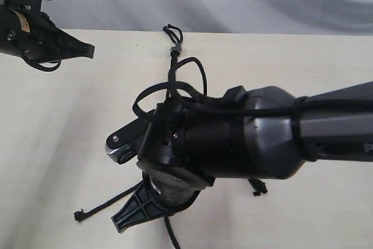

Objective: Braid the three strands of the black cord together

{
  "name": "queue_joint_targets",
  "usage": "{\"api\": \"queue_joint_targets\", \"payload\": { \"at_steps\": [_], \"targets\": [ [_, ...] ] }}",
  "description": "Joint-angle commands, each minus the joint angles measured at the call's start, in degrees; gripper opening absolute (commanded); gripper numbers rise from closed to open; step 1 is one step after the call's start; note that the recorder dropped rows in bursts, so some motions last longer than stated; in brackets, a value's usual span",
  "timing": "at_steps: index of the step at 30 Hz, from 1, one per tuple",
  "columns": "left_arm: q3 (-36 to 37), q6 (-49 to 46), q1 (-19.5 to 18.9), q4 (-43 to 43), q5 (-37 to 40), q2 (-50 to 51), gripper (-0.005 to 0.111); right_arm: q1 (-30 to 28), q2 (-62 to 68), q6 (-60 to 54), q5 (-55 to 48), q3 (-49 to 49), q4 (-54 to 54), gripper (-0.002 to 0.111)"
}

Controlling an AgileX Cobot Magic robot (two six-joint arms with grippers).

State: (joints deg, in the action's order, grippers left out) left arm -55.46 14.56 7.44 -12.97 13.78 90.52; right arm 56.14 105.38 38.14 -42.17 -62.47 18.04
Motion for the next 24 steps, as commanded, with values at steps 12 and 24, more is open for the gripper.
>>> {"api": "queue_joint_targets", "payload": {
  "at_steps": [12,24],
  "targets": [
    [0.34,0.50,-0.10,1.19,1.30,-0.56,0.001,2.07,3.10,9.13,0.53,-1.68,8.28,0.000],
    [0.34,0.50,-0.10,1.19,1.30,-0.56,0.001,2.07,4.46,9.13,-1.61,-2.11,10.75,0.004]
  ]
}}
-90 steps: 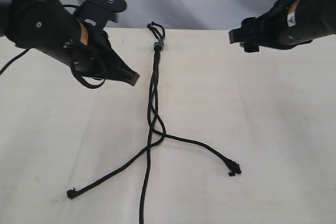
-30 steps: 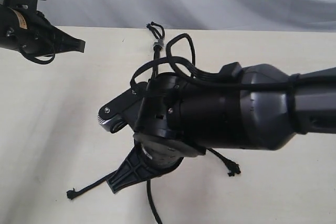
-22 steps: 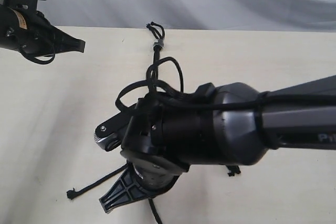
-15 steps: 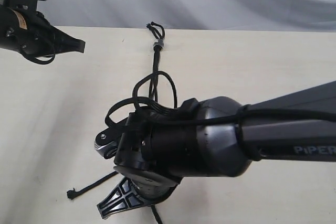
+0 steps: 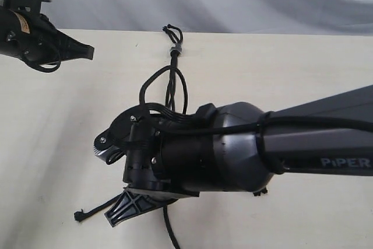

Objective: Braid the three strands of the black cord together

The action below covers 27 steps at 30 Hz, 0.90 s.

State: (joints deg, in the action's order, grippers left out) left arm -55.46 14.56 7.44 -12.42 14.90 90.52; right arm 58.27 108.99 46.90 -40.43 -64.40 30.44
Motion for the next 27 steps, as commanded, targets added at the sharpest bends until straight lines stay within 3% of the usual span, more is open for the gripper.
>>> {"api": "queue_joint_targets", "payload": {
  "at_steps": [1,5,7,11,25,27],
  "targets": [
    [0.34,0.50,-0.10,0.64,0.18,-0.56,0.001,-0.06,0.88,0.38,-4.12,-0.18,-2.33,0.009],
    [0.34,0.50,-0.10,0.64,0.18,-0.56,0.001,-0.06,0.88,0.38,-5.15,-0.18,-5.13,0.042],
    [0.34,0.50,-0.10,0.64,0.02,-0.56,0.001,-0.06,0.88,-0.55,-4.71,-0.18,-7.74,0.050],
    [0.34,0.50,-0.10,0.64,0.02,-0.56,0.001,-0.06,0.88,-4.55,-3.38,-0.18,-12.95,0.044],
    [0.34,0.50,-0.10,0.64,0.23,-0.56,0.001,-0.34,6.37,-6.38,-3.85,-0.18,-14.16,-0.001],
    [0.34,0.50,-0.10,0.64,0.23,-0.56,0.001,-0.34,5.84,-8.12,-3.40,-0.31,-14.16,-0.001]
  ]
}}
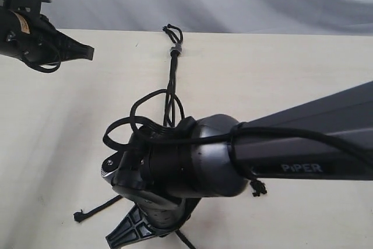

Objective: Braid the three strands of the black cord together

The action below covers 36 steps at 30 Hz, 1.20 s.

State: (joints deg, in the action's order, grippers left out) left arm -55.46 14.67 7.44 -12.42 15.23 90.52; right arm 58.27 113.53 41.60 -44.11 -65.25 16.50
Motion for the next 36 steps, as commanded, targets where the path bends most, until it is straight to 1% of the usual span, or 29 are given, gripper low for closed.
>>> {"api": "queue_joint_targets", "payload": {
  "at_steps": [1,4,5,6,7,8,9,12,15,18,20,23,25,28,31,36],
  "targets": [
    [0.34,0.39,-0.10,0.64,-0.10,-0.56,0.001,-0.34,0.82,-3.86,0.17,0.24,-0.11,-0.001],
    [0.34,0.39,-0.10,0.64,-0.10,-0.56,0.001,-1.20,-2.06,-6.62,-4.23,-1.74,2.45,-0.001],
    [0.34,0.39,-0.10,0.64,0.01,-0.56,0.001,-2.30,-3.93,-6.91,-8.66,-3.33,7.71,-0.001],
    [0.34,0.39,-0.10,0.64,0.01,-0.56,0.001,-3.06,-4.78,-7.00,-10.12,-3.75,11.52,-0.001],
    [0.34,0.39,-0.10,0.64,0.01,-0.56,0.001,-4.57,-5.80,-7.13,-11.87,-3.90,19.61,-0.001],
    [0.34,0.39,-0.10,0.64,0.01,-0.56,0.001,-5.70,-5.95,-7.13,-11.97,-3.90,23.47,-0.001],
    [0.34,0.39,-0.10,0.64,0.01,-0.56,0.001,-8.55,-5.64,-7.13,-11.18,-3.90,27.55,-0.001],
    [0.34,0.39,-0.10,0.64,0.01,-0.56,0.001,-14.98,-2.15,-7.85,-5.39,-3.90,26.17,-0.001],
    [0.34,0.39,-0.10,0.64,0.01,-0.56,0.001,-18.99,2.39,-11.42,-0.94,-3.90,26.67,-0.001],
    [0.34,0.39,-0.10,0.64,0.01,-0.56,0.001,-20.76,5.90,-16.60,-0.13,-3.90,29.23,-0.001],
    [0.34,0.39,-0.10,0.64,0.01,-0.56,0.001,-20.85,7.57,-21.32,-0.13,-3.90,30.76,-0.001],
    [0.34,0.39,-0.10,0.64,0.01,-0.56,0.001,-20.85,8.80,-24.99,0.42,-3.90,30.63,-0.001],
    [0.34,0.39,-0.10,0.64,0.01,-0.56,0.001,-20.85,9.36,-26.38,0.15,-3.90,29.09,-0.001],
    [0.34,0.39,-0.10,0.64,-0.11,-0.56,0.001,-20.49,9.33,-31.70,-0.78,-3.90,20.95,-0.001],
    [0.34,0.39,-0.10,0.64,-0.34,-0.56,0.001,-18.92,8.97,-42.88,-4.62,-3.90,7.84,-0.001],
    [0.34,0.39,-0.10,0.64,-0.34,-0.56,0.001,-13.85,6.78,-68.08,-11.57,-3.90,-19.26,-0.001]
  ]
}}
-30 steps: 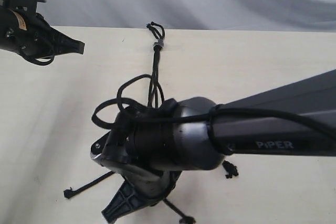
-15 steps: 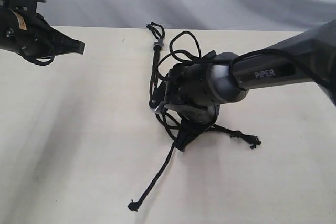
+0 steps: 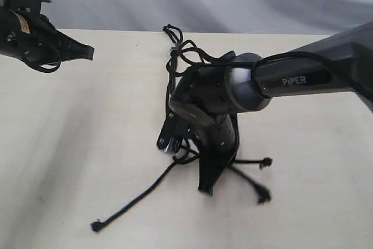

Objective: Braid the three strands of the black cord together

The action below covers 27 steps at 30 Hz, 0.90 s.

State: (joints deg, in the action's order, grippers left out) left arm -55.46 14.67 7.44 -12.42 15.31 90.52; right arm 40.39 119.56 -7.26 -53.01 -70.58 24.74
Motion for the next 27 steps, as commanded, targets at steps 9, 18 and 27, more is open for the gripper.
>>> {"api": "queue_joint_targets", "payload": {
  "at_steps": [9,18,27],
  "targets": [
    [0.34,0.39,-0.10,0.64,-0.22,-0.56,0.001,3.32,-4.64,-26.84,-0.82,1.43,-35.88,-0.001],
    [0.34,0.39,-0.10,0.64,-0.22,-0.56,0.001,-0.47,-4.51,-24.50,-1.05,1.43,-34.79,-0.001],
    [0.34,0.39,-0.10,0.64,-0.22,-0.56,0.001,-0.13,-4.51,-22.72,2.12,1.43,-34.56,0.012]
  ]
}}
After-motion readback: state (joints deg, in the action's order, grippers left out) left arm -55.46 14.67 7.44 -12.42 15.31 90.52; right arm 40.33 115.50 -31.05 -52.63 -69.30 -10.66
